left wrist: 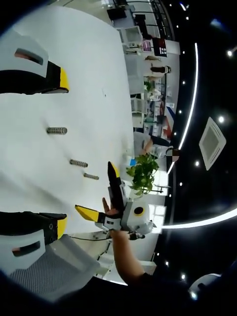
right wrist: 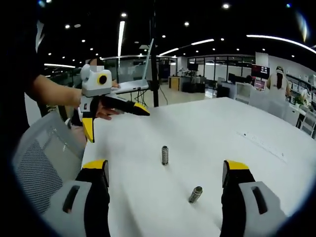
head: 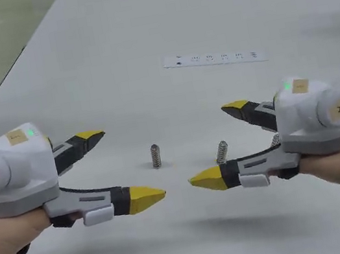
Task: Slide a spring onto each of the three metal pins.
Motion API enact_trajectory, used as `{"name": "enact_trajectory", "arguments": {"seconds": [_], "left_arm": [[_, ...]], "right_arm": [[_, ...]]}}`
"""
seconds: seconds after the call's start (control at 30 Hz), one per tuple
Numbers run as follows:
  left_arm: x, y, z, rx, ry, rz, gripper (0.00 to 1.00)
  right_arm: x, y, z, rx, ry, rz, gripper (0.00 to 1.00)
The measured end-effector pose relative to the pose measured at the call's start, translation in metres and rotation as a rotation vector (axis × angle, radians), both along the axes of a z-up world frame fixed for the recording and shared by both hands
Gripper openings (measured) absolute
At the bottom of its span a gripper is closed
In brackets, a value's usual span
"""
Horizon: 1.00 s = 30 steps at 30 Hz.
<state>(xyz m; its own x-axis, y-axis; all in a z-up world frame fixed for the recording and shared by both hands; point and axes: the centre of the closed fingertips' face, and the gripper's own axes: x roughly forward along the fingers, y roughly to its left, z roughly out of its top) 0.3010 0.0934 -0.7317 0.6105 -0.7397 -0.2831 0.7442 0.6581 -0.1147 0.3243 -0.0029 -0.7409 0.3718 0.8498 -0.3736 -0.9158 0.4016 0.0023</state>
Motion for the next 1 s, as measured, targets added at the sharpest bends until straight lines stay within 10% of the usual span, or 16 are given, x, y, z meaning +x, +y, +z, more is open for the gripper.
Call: {"name": "enact_trajectory", "arguments": {"seconds": [1.0], "left_arm": [[-0.018, 0.010, -0.015, 0.016, 0.038, 0.027, 0.98]], "right_arm": [[-0.033, -0.121, -0.020, -0.007, 0.064, -0.247, 0.99]]}}
